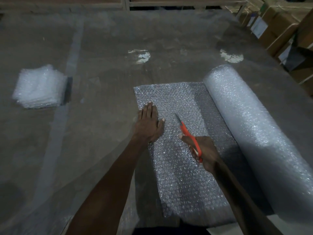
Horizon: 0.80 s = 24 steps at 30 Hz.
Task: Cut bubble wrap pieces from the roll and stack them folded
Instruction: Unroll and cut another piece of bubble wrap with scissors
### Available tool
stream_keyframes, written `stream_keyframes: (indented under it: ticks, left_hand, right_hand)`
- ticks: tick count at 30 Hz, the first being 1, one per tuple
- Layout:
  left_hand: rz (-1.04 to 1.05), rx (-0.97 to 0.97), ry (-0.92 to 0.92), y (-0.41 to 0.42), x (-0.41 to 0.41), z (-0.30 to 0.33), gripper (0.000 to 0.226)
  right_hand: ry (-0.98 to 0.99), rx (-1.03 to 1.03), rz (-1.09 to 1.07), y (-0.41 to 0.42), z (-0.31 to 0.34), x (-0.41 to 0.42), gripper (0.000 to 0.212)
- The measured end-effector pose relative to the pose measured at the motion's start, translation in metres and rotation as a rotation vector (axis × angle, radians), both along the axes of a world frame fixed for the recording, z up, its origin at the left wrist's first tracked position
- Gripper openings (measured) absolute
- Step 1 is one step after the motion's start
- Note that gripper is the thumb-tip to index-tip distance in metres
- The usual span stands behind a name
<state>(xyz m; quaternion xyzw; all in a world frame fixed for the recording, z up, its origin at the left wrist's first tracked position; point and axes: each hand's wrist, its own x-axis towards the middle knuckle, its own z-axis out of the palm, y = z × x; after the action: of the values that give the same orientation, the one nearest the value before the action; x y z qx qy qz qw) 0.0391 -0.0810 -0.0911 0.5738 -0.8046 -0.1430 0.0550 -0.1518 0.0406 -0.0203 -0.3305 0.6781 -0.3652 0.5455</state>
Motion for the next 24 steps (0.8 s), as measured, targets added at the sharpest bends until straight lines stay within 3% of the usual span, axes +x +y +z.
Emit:
stream_keyframes:
  ticks: [13,19,24]
  left_hand:
    - [-0.008,-0.021,0.001,0.0,0.001,-0.002,0.077]
    - [-0.004,-0.016,0.001,-0.001,0.0,-0.001,0.079]
    - [-0.001,-0.025,0.003,0.0,0.001,-0.002,0.076]
  right_hand:
    - [-0.061,0.025,-0.066,-0.01,-0.005,-0.001,0.051]
    - [-0.071,-0.001,-0.042,-0.011,-0.009,-0.001,0.037]
    - [-0.075,0.017,-0.053,-0.015,-0.007,0.0,0.041]
